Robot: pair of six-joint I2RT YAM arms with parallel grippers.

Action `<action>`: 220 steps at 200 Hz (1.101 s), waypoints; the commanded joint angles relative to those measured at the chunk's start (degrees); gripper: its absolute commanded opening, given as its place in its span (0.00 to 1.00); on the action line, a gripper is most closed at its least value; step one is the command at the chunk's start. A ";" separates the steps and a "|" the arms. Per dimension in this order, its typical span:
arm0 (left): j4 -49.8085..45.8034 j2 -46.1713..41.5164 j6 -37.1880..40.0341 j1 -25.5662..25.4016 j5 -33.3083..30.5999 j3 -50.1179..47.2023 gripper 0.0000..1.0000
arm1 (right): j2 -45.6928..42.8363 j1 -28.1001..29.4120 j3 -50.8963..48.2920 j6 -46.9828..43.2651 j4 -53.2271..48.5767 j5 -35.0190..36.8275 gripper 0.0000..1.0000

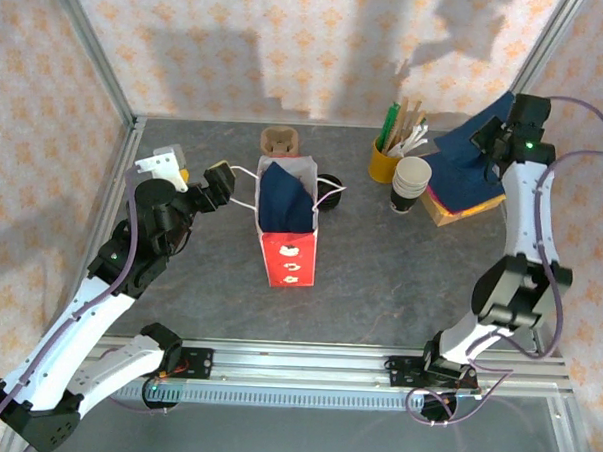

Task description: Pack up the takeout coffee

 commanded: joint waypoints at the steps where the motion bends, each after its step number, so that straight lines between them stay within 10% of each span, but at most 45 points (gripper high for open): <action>1: 0.67 0.40 0.08 0.55 2.40 -0.22 0.95 | -7.40 3.98 1.82 0.20 0.05 -1.46 0.00; 69: 2.05 4.92 -1.20 0.55 12.82 0.53 0.93 | -20.18 13.12 -3.44 13.95 13.73 -27.98 0.00; 154: 0.68 5.56 -3.24 0.54 13.12 -0.49 0.85 | -16.39 43.96 -4.99 21.32 23.40 -24.84 0.00; 220: 0.67 5.27 -3.36 0.54 12.32 -1.16 0.83 | -2.92 60.03 2.40 17.86 11.87 -5.94 0.00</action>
